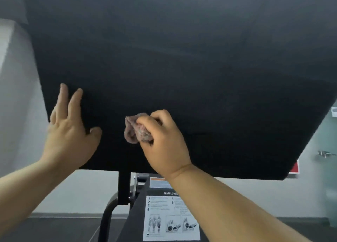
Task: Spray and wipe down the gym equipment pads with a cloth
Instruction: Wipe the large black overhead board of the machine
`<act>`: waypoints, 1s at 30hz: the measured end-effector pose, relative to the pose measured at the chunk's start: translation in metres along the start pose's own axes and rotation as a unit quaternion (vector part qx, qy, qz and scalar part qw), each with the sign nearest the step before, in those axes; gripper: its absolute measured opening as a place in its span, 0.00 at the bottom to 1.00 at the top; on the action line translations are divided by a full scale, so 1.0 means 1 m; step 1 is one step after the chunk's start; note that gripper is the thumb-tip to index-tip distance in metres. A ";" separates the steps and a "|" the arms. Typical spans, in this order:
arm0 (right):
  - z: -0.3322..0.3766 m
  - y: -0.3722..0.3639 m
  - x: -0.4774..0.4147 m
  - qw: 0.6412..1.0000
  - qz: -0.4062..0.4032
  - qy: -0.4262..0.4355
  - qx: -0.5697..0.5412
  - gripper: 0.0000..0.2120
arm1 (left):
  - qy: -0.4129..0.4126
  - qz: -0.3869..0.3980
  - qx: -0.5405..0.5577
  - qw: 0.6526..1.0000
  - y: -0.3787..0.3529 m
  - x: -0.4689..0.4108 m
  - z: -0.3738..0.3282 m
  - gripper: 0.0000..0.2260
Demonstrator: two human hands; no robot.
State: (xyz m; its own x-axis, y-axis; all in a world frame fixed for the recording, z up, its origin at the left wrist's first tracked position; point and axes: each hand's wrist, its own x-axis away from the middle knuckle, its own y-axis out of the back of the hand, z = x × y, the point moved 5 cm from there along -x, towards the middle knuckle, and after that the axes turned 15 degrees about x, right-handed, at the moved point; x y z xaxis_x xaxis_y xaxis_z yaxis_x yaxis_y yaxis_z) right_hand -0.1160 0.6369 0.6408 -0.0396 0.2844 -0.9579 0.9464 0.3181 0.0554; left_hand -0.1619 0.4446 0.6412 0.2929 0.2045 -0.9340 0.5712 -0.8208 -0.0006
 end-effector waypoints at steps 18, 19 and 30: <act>0.117 -0.105 -0.063 0.991 0.018 0.060 0.120 0.08 | 0.177 -0.018 0.338 0.924 0.049 -0.016 0.070 0.15; 0.110 -0.099 -0.061 0.989 0.019 0.066 0.127 0.08 | 0.166 -0.023 0.305 0.937 0.049 -0.013 0.070 0.16; -0.026 0.019 -0.005 0.985 0.002 -0.081 0.149 0.10 | -0.021 0.052 0.054 0.997 0.045 -0.008 0.011 0.34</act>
State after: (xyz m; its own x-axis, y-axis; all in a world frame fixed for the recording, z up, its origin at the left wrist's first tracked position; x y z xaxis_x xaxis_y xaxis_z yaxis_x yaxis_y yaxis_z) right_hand -0.1059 0.6657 0.6536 -0.0070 0.1284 -0.9917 0.9995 0.0310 -0.0031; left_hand -0.1473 0.4003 0.6449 0.3123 0.0947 -0.9453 0.4529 -0.8895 0.0605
